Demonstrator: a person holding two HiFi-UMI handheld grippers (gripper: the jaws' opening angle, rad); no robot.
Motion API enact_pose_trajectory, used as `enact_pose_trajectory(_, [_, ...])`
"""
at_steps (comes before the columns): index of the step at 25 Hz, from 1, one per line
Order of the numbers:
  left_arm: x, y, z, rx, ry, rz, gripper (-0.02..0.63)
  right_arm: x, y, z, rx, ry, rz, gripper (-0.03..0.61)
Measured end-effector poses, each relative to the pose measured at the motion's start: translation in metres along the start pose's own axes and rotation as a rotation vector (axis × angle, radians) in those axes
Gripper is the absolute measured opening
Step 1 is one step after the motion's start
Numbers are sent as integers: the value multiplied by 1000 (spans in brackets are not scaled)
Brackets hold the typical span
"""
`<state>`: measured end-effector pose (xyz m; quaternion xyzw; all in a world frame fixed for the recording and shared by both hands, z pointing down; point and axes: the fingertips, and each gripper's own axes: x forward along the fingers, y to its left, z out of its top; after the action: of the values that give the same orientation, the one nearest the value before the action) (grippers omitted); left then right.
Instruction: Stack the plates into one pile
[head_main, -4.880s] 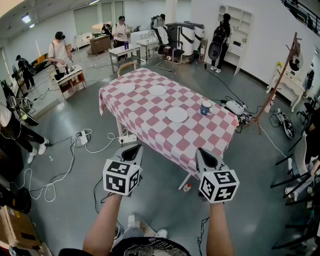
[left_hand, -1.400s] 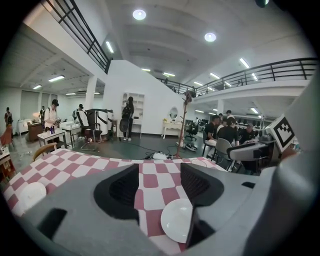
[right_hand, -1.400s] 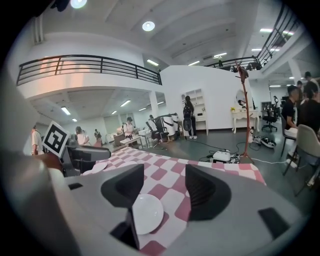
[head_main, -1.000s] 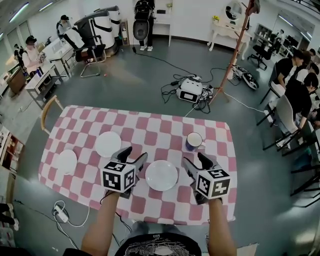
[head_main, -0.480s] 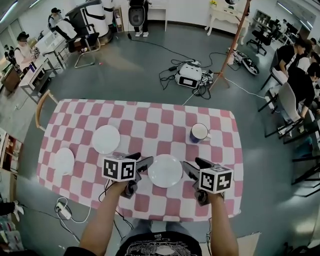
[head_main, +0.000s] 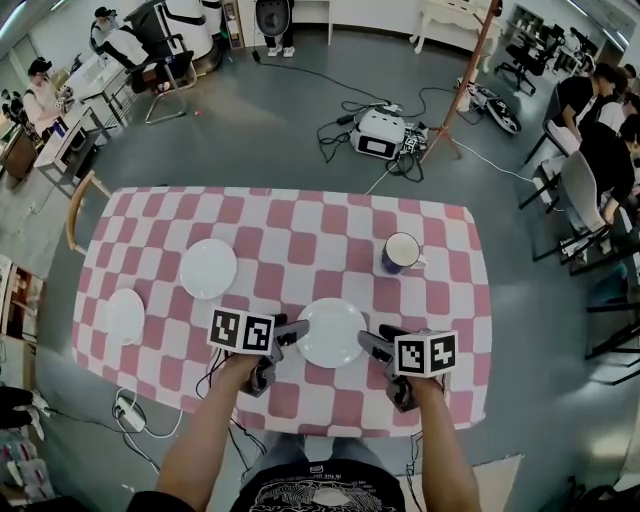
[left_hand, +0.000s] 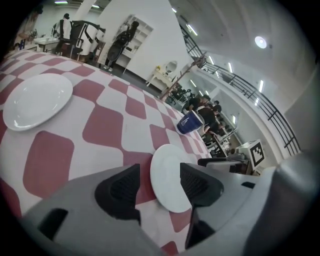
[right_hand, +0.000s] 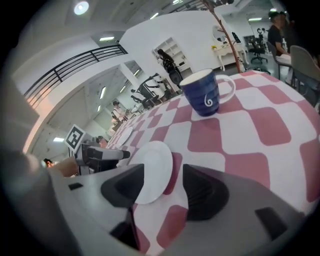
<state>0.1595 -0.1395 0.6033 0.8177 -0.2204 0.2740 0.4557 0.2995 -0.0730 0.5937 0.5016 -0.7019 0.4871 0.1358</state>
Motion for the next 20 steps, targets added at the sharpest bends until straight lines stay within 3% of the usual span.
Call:
enact_pose_trajectory(10, [10,3,-17,-67,53,-34,221,14,-1,-18,111,46,50,221])
enact_pose_trajectory(16, [15,1,-22,-63,79,-28,140,16,-1,-19,173,53,76,173])
enact_pose_trajectory(20, [16,1,-23,-60,82,-26,133,21,4,-21,205,50,95,146])
